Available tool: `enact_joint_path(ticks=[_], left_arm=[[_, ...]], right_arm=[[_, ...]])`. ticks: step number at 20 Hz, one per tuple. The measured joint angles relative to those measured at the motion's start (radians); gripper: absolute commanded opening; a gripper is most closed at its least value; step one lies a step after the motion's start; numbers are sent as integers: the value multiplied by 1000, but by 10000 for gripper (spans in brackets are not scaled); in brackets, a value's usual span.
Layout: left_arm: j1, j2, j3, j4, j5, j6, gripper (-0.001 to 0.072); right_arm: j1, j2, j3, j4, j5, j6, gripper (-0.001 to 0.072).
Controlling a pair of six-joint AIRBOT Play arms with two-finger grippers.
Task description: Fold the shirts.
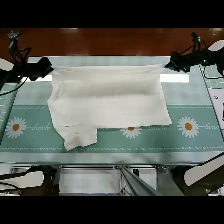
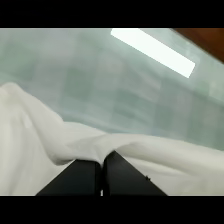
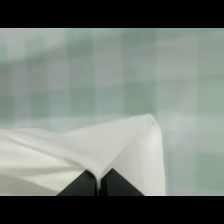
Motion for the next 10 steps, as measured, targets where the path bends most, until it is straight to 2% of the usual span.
enact_joint_path(ticks=[3, 6, 7, 8, 9, 10], left_arm=[[28, 1, -20, 24, -153, 42, 24], [32, -21, -82, 53, -238, 60, 25], [32, -31, -104, 59, -256, 64, 49], [33, -40, -119, 60, -271, 67, 267], [35, -47, -130, 65, -281, 67, 703], [39, -53, -134, 68, -298, 68, 698]], right_arm=[[-14, -2, -5, -61, 127, -16, 24], [-16, -6, -64, -99, 172, -23, 24], [-15, -8, -91, -107, 183, -24, 54], [-15, -12, -112, -111, 189, -23, 307], [-14, -15, -129, -115, 193, -21, 634], [-14, -16, -140, -117, 202, -10, 616]])
